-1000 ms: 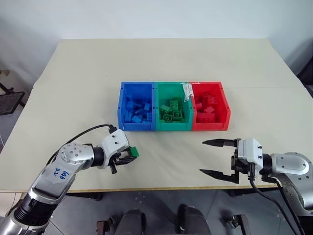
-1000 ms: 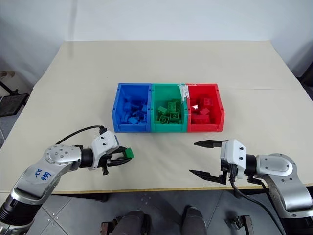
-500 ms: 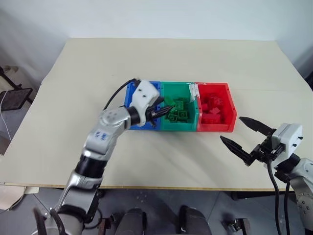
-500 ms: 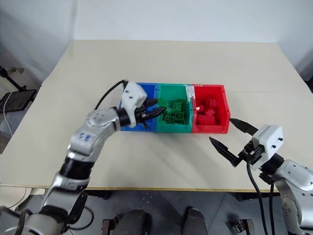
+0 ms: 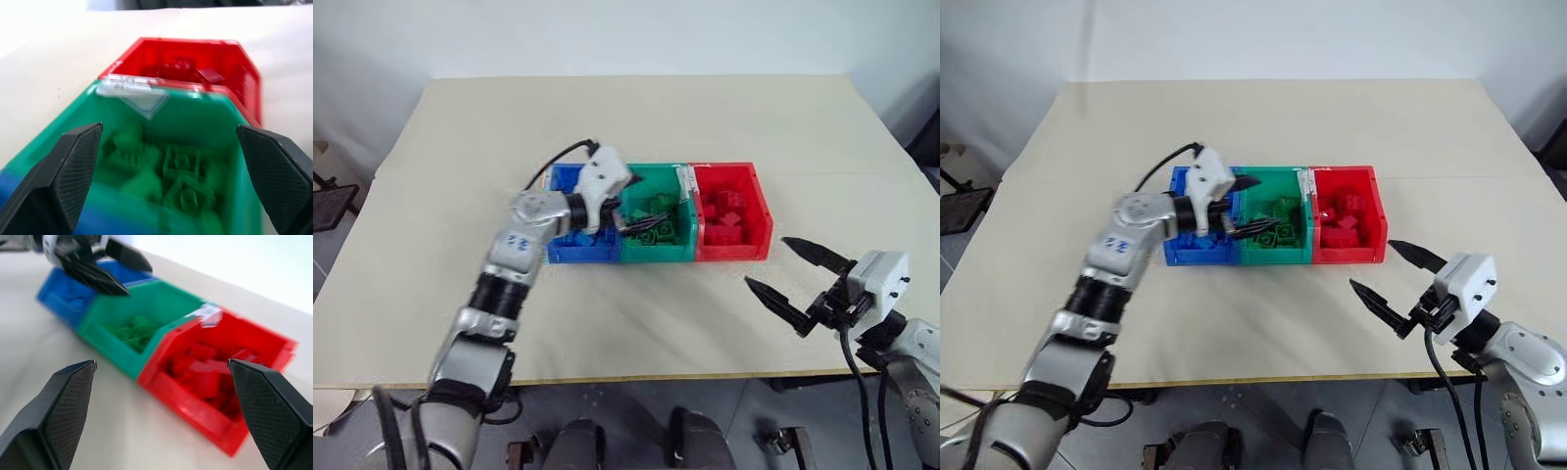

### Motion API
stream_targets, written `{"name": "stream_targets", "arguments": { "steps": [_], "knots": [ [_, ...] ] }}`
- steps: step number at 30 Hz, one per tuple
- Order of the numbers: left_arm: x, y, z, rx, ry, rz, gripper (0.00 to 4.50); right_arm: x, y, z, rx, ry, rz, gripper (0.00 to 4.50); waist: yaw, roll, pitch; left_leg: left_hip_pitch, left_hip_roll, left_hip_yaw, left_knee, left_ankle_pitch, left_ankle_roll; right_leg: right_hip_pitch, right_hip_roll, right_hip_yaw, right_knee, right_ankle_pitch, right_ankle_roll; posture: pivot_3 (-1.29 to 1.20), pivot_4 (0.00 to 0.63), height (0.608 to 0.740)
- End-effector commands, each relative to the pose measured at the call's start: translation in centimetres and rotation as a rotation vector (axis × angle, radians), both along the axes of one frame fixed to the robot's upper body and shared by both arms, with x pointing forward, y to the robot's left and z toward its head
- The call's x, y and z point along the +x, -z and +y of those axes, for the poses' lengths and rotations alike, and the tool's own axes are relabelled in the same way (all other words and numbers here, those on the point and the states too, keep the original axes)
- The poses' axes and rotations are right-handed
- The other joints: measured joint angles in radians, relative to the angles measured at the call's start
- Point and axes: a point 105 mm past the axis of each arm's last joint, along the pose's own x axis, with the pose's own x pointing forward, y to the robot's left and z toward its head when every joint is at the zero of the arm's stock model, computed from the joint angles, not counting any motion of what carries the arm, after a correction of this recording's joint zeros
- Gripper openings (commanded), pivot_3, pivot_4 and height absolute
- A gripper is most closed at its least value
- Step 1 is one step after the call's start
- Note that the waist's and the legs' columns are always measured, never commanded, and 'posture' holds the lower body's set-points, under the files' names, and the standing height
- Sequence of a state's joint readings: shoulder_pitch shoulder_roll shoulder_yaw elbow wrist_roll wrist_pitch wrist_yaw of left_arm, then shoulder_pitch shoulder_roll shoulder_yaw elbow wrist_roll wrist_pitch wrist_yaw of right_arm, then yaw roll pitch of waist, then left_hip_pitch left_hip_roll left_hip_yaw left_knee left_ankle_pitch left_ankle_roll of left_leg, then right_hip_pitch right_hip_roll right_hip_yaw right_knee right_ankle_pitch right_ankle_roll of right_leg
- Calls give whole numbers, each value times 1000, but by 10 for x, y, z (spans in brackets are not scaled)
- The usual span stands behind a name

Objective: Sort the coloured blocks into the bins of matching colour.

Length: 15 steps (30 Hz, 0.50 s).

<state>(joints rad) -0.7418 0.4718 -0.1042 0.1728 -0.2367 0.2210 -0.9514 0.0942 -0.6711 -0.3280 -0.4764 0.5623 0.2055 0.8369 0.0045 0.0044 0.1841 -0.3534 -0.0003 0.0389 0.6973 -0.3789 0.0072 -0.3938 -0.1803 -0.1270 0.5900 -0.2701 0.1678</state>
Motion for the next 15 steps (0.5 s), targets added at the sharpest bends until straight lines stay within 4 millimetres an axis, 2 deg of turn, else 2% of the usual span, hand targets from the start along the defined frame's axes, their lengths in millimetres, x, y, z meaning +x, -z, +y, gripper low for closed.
{"name": "stream_targets", "arguments": {
  "steps": [1,4,6,9,12,15],
  "knots": [
    [-34,-3,31,54,98,-114,4486,-1,-2,9,-34,-108,17,4500,-5,0,0,0,0,0,0,0,0,0,0,0,0,0,0,0,150,740],
    [-45,6,71,93,-13,-73,4486,3,6,13,-126,-200,38,4500,4,-1,1,0,0,-1,2,0,0,2,0,0,-1,0,0,0,150,740],
    [-54,14,90,102,-71,-25,4486,6,13,15,-172,-248,46,4500,12,-1,1,-1,0,-2,3,0,0,2,0,0,-1,0,0,0,150,740],
    [-69,35,121,108,-178,40,4486,15,17,19,-195,-291,38,4500,15,-1,1,0,0,-1,3,0,0,2,0,0,-1,0,0,0,150,740],
    [-76,44,134,103,-258,53,4486,22,13,16,-166,-277,21,4500,22,-1,1,0,0,-1,2,0,0,1,0,0,-1,0,0,0,150,740],
    [-77,45,136,82,-296,45,4486,25,13,14,-149,-248,14,4500,27,-1,1,-1,0,-3,3,0,0,2,0,-2,-1,0,0,0,150,740]
  ]
}}
